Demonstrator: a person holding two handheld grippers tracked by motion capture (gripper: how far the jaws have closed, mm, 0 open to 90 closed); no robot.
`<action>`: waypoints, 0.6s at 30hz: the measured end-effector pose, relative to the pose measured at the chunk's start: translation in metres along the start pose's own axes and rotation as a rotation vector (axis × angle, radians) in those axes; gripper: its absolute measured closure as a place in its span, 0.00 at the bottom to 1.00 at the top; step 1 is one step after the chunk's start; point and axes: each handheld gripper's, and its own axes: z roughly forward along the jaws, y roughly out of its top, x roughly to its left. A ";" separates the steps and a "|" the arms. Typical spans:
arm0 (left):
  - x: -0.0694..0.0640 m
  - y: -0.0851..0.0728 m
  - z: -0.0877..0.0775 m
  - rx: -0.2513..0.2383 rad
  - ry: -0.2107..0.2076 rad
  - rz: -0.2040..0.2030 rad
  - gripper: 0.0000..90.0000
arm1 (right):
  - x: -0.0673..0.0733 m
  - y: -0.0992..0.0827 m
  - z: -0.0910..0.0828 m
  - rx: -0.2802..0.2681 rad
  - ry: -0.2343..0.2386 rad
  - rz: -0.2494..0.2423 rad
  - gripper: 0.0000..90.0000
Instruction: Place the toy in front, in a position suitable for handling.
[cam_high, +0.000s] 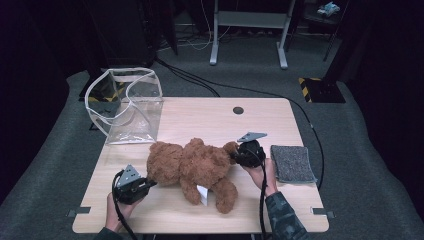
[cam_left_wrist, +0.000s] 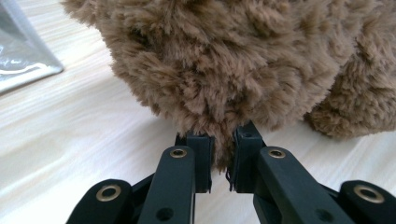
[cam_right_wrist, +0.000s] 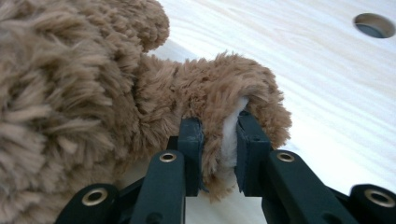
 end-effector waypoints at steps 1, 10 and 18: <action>0.000 0.002 0.003 0.002 -0.005 0.002 0.90 | -0.003 0.002 0.000 0.005 -0.005 0.004 0.84; -0.002 0.020 0.028 0.006 -0.008 0.029 0.90 | -0.028 0.011 0.009 0.015 -0.071 0.030 0.84; 0.005 0.026 0.049 0.019 -0.008 0.015 0.90 | -0.043 0.011 0.019 0.022 -0.102 0.060 0.84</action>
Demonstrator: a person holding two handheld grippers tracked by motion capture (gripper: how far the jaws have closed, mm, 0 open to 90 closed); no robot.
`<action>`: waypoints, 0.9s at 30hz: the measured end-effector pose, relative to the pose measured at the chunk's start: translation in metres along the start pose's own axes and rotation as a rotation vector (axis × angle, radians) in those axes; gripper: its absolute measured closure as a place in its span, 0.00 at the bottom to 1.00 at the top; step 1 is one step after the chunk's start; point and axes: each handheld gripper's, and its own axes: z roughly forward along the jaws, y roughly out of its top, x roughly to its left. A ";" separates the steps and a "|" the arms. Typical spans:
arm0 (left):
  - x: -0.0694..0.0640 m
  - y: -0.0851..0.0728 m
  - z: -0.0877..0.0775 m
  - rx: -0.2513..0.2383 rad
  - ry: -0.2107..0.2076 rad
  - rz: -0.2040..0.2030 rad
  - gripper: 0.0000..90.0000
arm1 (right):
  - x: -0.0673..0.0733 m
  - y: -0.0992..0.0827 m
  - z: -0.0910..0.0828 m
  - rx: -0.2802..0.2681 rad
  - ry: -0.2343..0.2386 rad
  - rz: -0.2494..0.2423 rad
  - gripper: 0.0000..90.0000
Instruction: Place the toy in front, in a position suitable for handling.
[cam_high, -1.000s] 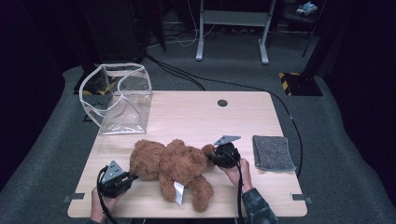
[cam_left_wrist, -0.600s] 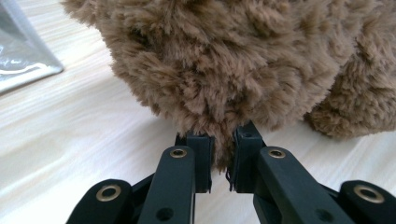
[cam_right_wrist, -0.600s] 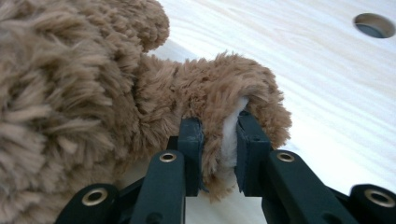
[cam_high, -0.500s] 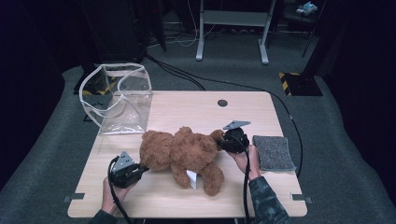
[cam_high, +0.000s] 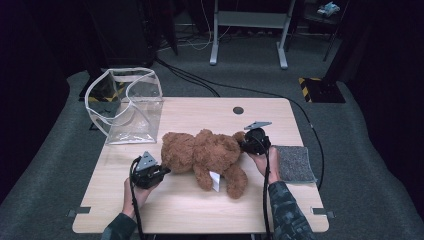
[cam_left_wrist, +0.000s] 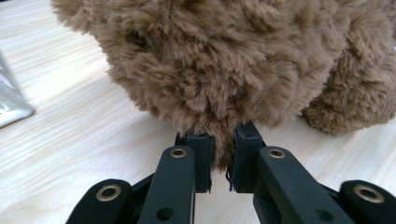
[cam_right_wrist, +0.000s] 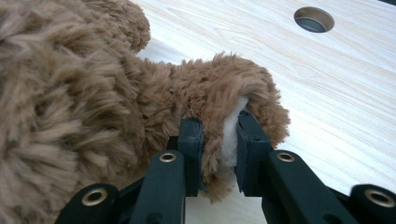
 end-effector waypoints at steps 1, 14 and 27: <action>0.001 0.000 0.002 -0.002 -0.001 0.000 0.90 | -0.001 0.000 0.001 0.003 -0.001 0.011 0.84; 0.007 -0.002 0.024 0.024 -0.004 -0.010 0.90 | -0.010 -0.007 0.016 0.037 -0.031 0.031 0.83; 0.005 -0.013 0.031 -0.012 0.008 -0.015 0.90 | -0.016 -0.021 0.030 0.063 -0.021 0.089 0.82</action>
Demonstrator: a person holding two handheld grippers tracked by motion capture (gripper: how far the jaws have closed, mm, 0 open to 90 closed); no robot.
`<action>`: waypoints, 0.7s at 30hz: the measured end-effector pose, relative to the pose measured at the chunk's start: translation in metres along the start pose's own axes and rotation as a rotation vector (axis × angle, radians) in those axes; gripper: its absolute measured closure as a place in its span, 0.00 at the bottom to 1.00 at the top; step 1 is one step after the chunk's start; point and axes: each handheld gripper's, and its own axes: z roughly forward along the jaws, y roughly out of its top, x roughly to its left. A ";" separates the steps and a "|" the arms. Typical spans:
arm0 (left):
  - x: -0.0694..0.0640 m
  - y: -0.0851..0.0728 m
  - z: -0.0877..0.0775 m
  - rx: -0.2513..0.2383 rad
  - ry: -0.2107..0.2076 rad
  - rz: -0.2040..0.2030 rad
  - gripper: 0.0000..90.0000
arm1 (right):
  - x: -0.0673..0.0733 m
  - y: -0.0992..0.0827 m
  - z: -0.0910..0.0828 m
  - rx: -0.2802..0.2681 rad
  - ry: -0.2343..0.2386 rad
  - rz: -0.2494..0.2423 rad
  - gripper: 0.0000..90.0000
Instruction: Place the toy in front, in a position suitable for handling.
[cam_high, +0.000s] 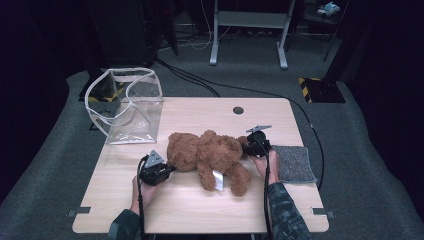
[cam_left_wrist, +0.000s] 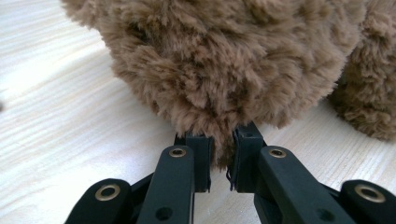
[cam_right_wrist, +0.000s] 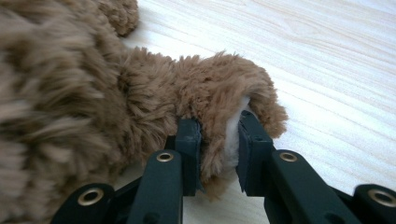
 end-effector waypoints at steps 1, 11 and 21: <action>-0.001 -0.001 0.000 -0.010 0.013 0.010 0.90 | -0.001 0.000 0.000 0.002 -0.001 -0.001 0.82; -0.002 -0.004 0.003 -0.047 0.035 -0.001 0.88 | -0.002 0.000 0.002 0.001 -0.011 -0.011 0.69; -0.002 -0.004 0.003 -0.032 0.040 0.000 0.84 | -0.011 -0.001 -0.037 0.007 0.009 0.003 0.25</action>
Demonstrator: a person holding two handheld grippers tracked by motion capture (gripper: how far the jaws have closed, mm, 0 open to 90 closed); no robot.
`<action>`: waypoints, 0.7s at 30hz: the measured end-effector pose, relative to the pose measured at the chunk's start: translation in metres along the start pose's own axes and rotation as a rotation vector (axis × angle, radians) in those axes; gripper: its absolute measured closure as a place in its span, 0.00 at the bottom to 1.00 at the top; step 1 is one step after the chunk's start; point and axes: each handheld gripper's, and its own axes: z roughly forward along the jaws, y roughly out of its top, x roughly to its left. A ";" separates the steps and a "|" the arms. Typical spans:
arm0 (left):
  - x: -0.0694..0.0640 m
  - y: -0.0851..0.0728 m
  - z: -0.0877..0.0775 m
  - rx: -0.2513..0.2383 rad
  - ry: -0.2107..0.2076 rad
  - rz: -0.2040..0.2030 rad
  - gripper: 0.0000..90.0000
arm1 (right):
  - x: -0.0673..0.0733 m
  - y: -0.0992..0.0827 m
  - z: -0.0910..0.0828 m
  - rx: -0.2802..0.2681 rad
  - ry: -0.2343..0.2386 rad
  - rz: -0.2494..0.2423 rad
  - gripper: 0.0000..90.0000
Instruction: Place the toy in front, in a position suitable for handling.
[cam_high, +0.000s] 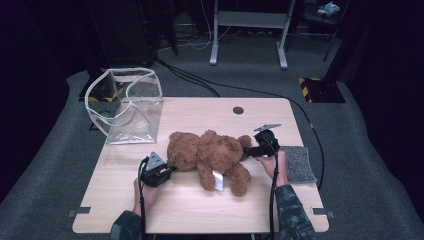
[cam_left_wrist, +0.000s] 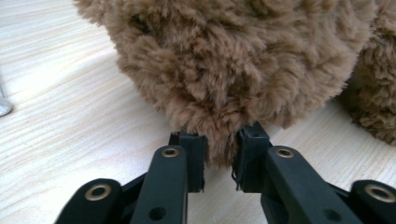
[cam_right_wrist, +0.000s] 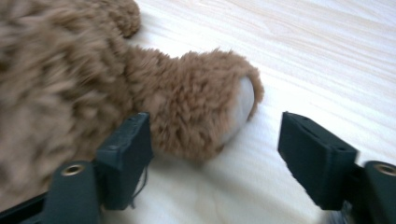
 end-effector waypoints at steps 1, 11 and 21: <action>0.000 0.000 0.000 0.000 0.001 -0.001 0.82 | -0.001 -0.001 -0.004 -0.003 -0.002 -0.004 0.23; 0.002 -0.001 0.000 0.004 -0.005 -0.027 0.66 | -0.013 -0.020 -0.045 0.028 -0.065 0.007 0.18; 0.003 0.000 0.000 0.009 -0.023 -0.025 0.77 | -0.047 -0.049 -0.053 0.117 -0.143 0.083 0.17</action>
